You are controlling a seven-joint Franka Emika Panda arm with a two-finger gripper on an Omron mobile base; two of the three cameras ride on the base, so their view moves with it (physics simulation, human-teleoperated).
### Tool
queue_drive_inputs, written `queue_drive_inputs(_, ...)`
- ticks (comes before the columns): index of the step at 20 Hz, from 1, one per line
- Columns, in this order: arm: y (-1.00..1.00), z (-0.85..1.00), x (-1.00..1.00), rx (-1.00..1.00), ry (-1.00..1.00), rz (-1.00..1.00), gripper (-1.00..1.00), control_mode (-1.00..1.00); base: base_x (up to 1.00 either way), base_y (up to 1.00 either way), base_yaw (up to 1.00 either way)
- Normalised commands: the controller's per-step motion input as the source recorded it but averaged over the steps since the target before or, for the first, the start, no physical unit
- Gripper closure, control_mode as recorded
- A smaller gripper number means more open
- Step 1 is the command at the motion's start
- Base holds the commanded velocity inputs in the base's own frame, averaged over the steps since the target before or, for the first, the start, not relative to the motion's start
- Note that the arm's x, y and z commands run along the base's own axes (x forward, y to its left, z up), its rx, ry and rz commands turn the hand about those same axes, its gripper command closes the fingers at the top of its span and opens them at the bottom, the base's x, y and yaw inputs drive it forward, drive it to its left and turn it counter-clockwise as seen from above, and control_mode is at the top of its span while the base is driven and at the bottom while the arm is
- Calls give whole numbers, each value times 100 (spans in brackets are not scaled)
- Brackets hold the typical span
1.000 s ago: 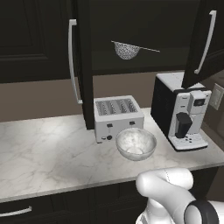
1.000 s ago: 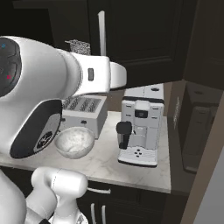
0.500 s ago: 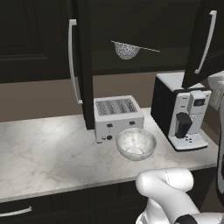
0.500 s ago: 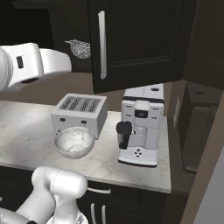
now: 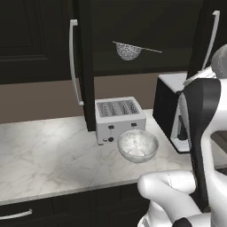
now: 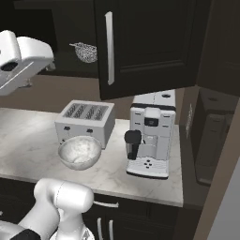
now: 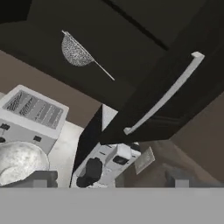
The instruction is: Open the cabinet and setup a tea strainer by placing it in the bowl upright.
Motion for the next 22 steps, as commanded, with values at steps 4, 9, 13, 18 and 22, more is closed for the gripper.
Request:
queue_drive_inputs(4,14,0,45,-36,23,0,-100,-100,0,0,0)
queue_drive_inputs(9,18,0,36,-37,20,1,-100,-100,0,0,0)
queue_drive_inputs(13,0,-18,21,-17,9,1,-100,-100,0,0,0)
queue_drive_inputs(18,0,-38,9,-5,4,0,-100,-100,0,0,0)
queue_drive_inputs(22,0,-23,45,-4,10,3,-100,-100,0,0,0)
